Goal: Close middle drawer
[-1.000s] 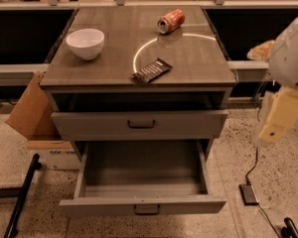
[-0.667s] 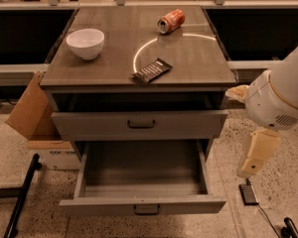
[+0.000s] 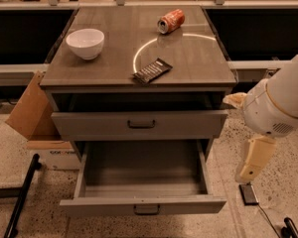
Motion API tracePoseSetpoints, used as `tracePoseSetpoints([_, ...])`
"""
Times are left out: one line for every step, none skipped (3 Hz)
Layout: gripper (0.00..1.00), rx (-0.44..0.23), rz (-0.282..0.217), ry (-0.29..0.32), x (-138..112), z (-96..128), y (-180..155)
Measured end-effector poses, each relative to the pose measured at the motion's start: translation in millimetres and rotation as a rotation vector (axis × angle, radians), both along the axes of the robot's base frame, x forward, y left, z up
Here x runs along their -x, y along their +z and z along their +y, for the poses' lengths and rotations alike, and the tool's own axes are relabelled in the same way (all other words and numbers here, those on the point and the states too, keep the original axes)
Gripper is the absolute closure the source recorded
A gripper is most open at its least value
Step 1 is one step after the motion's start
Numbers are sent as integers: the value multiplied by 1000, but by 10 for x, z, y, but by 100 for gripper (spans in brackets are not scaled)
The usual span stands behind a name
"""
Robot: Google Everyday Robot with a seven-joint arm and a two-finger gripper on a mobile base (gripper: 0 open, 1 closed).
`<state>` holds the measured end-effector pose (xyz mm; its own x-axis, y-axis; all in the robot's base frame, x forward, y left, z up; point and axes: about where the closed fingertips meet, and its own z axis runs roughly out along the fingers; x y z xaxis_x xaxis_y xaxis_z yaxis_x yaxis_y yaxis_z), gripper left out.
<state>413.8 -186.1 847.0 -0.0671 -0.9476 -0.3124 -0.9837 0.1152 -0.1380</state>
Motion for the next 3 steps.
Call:
tracePoseSetpoints([0,-66,16,39,90,11,-480])
tracePoseSetpoints([0,-129,38,102,180,63,-1084])
tracePoseSetpoints([0,-173,100,169,300,164,-1669])
